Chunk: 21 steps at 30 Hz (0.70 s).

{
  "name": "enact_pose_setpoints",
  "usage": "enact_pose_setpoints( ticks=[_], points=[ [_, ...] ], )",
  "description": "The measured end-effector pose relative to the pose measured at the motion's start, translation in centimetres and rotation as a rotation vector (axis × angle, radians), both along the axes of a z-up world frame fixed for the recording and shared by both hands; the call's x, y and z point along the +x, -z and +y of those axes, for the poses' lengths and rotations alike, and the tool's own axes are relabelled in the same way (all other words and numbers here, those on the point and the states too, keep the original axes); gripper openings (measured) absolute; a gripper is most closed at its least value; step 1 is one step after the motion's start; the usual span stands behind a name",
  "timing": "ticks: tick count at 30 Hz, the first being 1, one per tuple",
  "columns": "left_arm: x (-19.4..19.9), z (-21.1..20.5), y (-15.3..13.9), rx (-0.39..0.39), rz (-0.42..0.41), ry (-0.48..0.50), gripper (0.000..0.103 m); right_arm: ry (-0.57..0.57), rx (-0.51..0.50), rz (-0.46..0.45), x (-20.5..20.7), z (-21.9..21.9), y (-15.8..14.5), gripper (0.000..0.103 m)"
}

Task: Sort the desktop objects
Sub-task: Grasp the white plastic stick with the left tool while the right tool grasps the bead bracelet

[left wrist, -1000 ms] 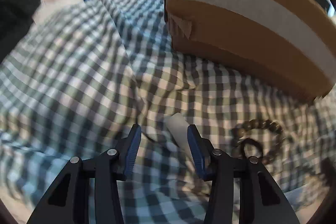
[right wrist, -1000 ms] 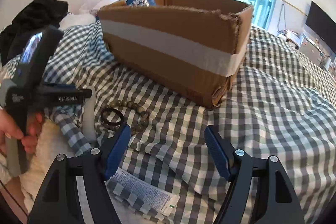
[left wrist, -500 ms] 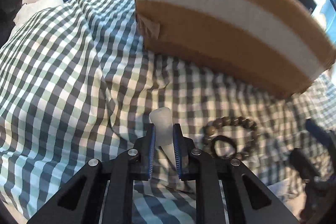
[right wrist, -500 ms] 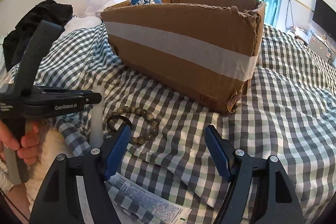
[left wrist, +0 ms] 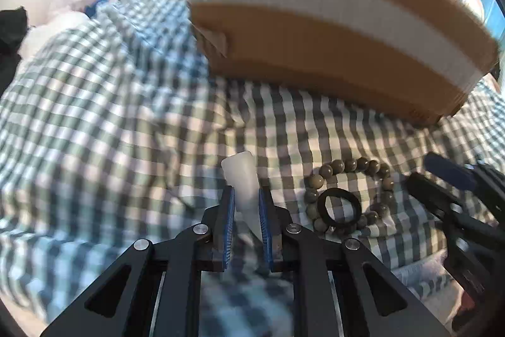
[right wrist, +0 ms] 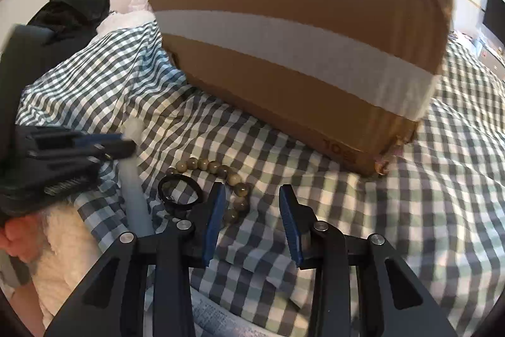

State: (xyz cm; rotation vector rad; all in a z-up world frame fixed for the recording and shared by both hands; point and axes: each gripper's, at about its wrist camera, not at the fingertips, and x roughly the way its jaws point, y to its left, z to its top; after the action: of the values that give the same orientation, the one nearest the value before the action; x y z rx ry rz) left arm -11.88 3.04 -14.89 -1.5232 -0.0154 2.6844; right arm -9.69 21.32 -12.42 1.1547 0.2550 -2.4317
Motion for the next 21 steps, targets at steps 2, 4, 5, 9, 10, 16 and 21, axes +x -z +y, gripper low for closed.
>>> enact_pose_setpoints(
  ticks=[2,4,5,9,10,16,21],
  points=[
    [0.1,-1.3,-0.5,0.022,0.006,-0.016,0.015,-0.013,0.002,-0.012,-0.5,-0.5,0.5,0.035],
    [0.1,-2.4,-0.5,0.092,-0.01,-0.04,0.015,-0.013,0.012,-0.025,-1.3,-1.0,1.3,0.035],
    [0.2,-2.5,-0.4,0.106,-0.015,-0.043,0.015,-0.007,0.022,-0.036,-1.7,-1.2,1.7,0.035],
    [0.1,-1.6,-0.3,0.08,-0.007,-0.03,0.015,0.006,0.009,-0.104,-3.2,-1.4,3.2,0.035],
    [0.1,-1.3,-0.3,0.071,-0.001,-0.022,0.015,0.008,0.0,-0.104,-3.2,-1.4,3.2,0.034],
    [0.6,-1.3,-0.6,0.085,0.026,-0.036,0.016,0.026,0.039,-0.011,-2.1,-1.2,1.6,0.011],
    [1.0,-1.6,-2.1,0.042,0.114,-0.028,0.016,0.055,0.047,0.14,1.2,0.7,-3.1,0.011]
  ],
)
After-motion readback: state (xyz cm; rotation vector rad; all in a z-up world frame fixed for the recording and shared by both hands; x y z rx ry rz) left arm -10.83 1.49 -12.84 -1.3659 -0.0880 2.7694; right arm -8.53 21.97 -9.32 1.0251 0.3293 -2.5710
